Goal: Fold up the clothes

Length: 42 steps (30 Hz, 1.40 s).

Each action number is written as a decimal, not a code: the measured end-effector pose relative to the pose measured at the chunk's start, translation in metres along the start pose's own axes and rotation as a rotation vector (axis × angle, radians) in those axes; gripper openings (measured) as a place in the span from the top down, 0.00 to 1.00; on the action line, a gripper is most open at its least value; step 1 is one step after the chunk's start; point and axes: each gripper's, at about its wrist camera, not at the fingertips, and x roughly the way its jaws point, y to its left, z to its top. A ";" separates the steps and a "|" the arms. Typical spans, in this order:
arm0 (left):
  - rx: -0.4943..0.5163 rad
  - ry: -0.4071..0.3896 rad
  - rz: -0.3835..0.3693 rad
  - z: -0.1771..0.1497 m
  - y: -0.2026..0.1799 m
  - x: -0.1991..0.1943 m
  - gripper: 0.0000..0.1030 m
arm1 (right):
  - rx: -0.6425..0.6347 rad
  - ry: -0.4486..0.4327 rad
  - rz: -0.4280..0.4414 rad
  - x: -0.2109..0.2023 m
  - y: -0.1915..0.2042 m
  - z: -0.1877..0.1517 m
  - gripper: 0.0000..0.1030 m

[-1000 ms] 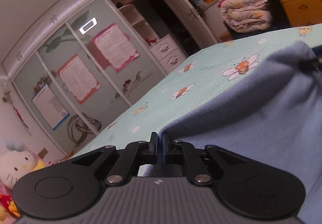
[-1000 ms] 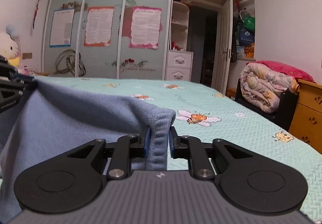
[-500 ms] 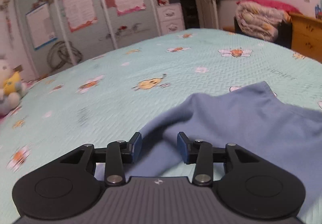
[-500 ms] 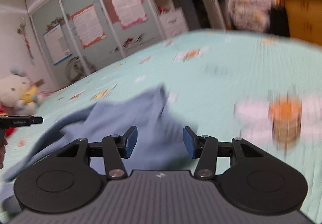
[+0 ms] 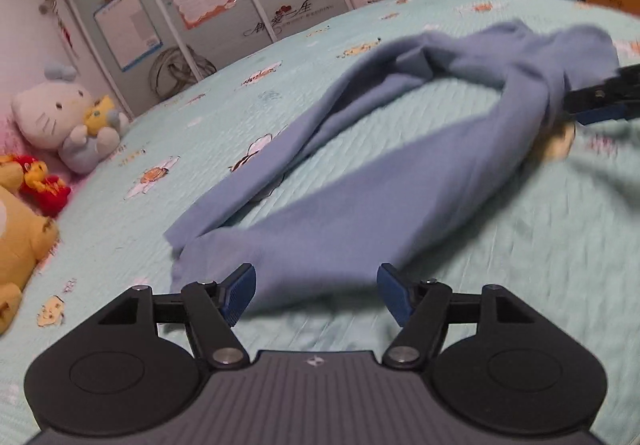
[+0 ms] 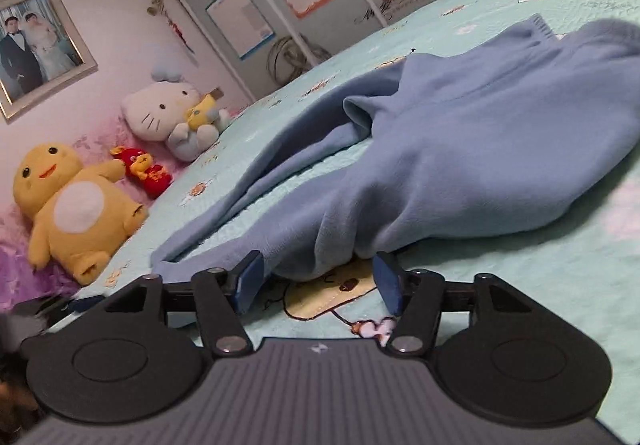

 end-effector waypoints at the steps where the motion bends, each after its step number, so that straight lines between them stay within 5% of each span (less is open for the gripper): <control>1: 0.024 0.001 0.019 -0.005 0.001 0.003 0.30 | -0.004 0.002 0.011 0.007 0.006 -0.003 0.36; 4: 0.109 -0.007 0.057 -0.019 0.002 0.015 0.29 | -0.016 0.007 0.040 0.027 0.024 -0.011 0.32; 11: 0.508 -0.146 0.128 -0.029 -0.022 0.047 0.27 | -0.040 0.012 0.024 0.024 0.023 -0.016 0.32; 13: 0.557 -0.147 0.082 -0.021 -0.021 0.051 0.46 | -0.030 0.010 0.031 0.022 0.022 -0.016 0.32; 14: 0.530 -0.101 0.023 -0.011 -0.016 0.053 0.93 | -0.024 0.009 0.036 0.019 0.021 -0.018 0.32; 17: 0.275 -0.007 -0.152 0.029 0.020 0.046 0.93 | -0.015 0.008 0.043 0.018 0.019 -0.020 0.32; 21: -0.252 0.010 -0.453 0.080 0.106 0.019 0.94 | -0.009 0.006 0.048 0.018 0.017 -0.020 0.32; 25: -0.641 -0.009 -0.734 0.100 0.164 0.009 0.94 | -0.002 0.005 0.054 0.018 0.016 -0.020 0.32; 27: -0.839 0.052 -0.831 0.098 0.179 0.027 0.91 | 0.001 0.004 0.055 0.018 0.016 -0.020 0.32; 29: -0.922 0.145 -0.798 0.087 0.180 0.055 0.87 | 0.003 0.004 0.057 0.018 0.016 -0.020 0.32; 30: -0.907 0.208 -0.730 0.082 0.177 0.071 0.70 | 0.004 0.004 0.058 0.019 0.016 -0.020 0.32; 32: -0.905 0.352 -0.591 0.061 0.169 0.100 0.51 | 0.006 0.004 0.059 0.019 0.015 -0.019 0.32; 34: -0.959 0.432 -0.534 0.031 0.167 0.115 0.51 | 0.008 0.004 0.061 0.019 0.015 -0.019 0.32; 38: -1.098 0.391 -0.538 -0.019 0.175 0.096 0.41 | 0.015 0.004 0.067 0.019 0.013 -0.018 0.32; 42: -1.086 0.347 -0.500 -0.041 0.162 0.061 0.39 | 0.013 0.005 0.066 0.020 0.014 -0.018 0.32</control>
